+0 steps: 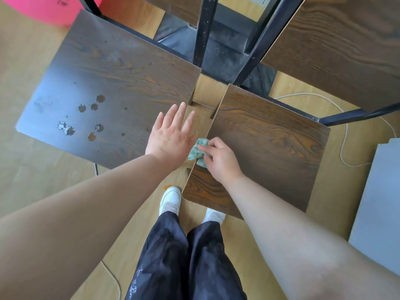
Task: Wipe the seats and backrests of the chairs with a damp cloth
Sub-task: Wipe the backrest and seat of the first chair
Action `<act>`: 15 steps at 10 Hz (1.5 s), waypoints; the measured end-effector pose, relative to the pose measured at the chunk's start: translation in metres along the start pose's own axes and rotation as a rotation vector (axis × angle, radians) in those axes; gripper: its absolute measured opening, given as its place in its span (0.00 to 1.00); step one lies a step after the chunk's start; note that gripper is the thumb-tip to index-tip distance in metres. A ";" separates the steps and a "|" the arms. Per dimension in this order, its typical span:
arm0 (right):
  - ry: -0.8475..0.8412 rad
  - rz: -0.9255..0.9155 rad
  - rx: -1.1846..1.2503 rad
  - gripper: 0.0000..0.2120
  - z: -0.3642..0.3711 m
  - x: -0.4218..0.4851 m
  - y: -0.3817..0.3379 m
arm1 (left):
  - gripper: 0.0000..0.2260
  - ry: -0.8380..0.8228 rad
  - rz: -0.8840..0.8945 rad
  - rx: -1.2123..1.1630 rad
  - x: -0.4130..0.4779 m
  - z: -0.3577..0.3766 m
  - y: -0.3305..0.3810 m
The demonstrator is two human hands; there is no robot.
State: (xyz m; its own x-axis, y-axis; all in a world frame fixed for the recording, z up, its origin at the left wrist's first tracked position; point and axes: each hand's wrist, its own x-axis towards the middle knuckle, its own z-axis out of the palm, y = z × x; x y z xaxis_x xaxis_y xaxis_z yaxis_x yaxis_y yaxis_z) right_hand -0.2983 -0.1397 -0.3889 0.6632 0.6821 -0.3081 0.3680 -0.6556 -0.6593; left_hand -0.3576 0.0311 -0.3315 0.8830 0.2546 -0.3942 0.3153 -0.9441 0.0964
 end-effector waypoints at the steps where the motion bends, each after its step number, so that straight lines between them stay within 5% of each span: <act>1: -0.026 -0.031 -0.010 0.16 0.015 -0.029 0.000 | 0.28 -0.016 0.005 0.000 -0.009 0.002 0.003; 3: -0.161 0.040 0.113 0.17 0.019 -0.062 -0.002 | 0.28 -0.038 0.005 0.015 -0.024 0.008 0.012; 6: 0.142 0.487 0.620 0.18 -0.043 -0.107 0.045 | 0.27 -0.062 0.051 0.048 -0.042 0.011 0.067; 9: 0.393 0.864 0.731 0.14 -0.138 -0.151 0.128 | 0.27 -0.086 0.179 0.077 -0.033 0.004 0.158; 10: 0.431 0.773 0.665 0.04 -0.151 -0.161 0.148 | 0.27 -0.087 0.213 0.104 -0.028 0.001 0.181; 12: 0.469 0.775 0.717 0.12 -0.161 -0.164 0.176 | 0.27 -0.087 0.254 0.133 -0.019 0.003 0.207; 15: 0.475 0.607 -0.026 0.12 -0.135 -0.172 0.198 | 0.27 -0.095 0.253 0.133 -0.019 0.012 0.214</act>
State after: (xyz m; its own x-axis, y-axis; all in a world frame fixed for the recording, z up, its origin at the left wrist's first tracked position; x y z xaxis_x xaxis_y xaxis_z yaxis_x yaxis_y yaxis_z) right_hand -0.2520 -0.4303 -0.3739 0.9601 -0.0080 -0.2794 -0.1386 -0.8818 -0.4509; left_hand -0.3109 -0.1782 -0.3143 0.8895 -0.0070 -0.4569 0.0356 -0.9958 0.0846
